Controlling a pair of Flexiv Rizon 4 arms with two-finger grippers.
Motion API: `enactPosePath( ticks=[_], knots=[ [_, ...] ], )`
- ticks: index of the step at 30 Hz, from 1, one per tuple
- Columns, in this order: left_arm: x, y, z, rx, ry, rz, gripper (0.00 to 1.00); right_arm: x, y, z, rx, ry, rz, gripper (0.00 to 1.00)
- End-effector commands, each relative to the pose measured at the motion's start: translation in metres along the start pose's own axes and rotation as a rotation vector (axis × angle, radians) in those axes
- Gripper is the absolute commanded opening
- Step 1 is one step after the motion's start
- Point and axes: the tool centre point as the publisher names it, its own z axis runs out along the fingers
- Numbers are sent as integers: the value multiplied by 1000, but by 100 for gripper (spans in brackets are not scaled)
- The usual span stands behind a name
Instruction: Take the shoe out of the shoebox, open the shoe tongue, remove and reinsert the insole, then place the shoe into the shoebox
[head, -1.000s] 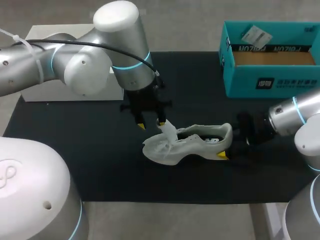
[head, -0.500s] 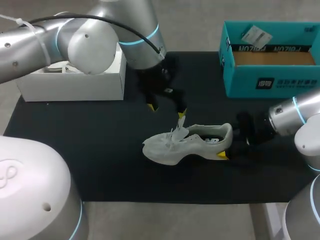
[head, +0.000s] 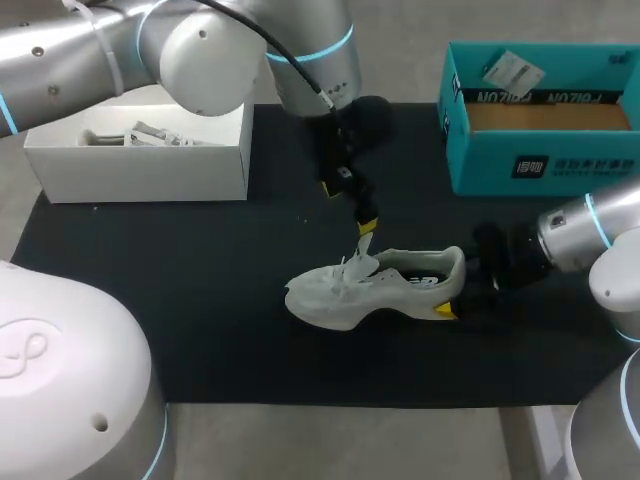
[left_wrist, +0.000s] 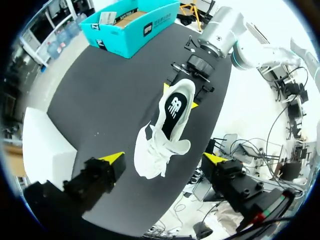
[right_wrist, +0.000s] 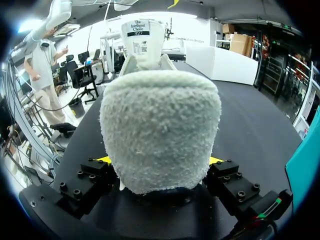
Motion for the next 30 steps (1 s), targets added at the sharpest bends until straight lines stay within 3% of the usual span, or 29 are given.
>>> enactPosePath(
  ticks=[1,8,9,13,14,16,30],
  knots=[
    [1,-6,0,-107,-131,787,100,-1,-2,4,2,-2,0,0],
    [4,-6,3,-119,-116,761,100,-1,-2,4,2,-2,0,0],
    [5,-7,5,-70,-123,744,100,-1,-2,4,2,-2,0,0],
    [6,-13,5,-68,-138,688,100,-1,-2,4,2,-2,0,0],
    [6,-14,6,-62,-137,676,56,-1,-2,4,2,-2,0,0],
    [6,-17,7,-64,-143,667,0,-1,-2,4,2,-2,0,0],
    [13,-24,5,-77,-139,689,0,-1,-2,4,2,-2,0,0]
  ],
)
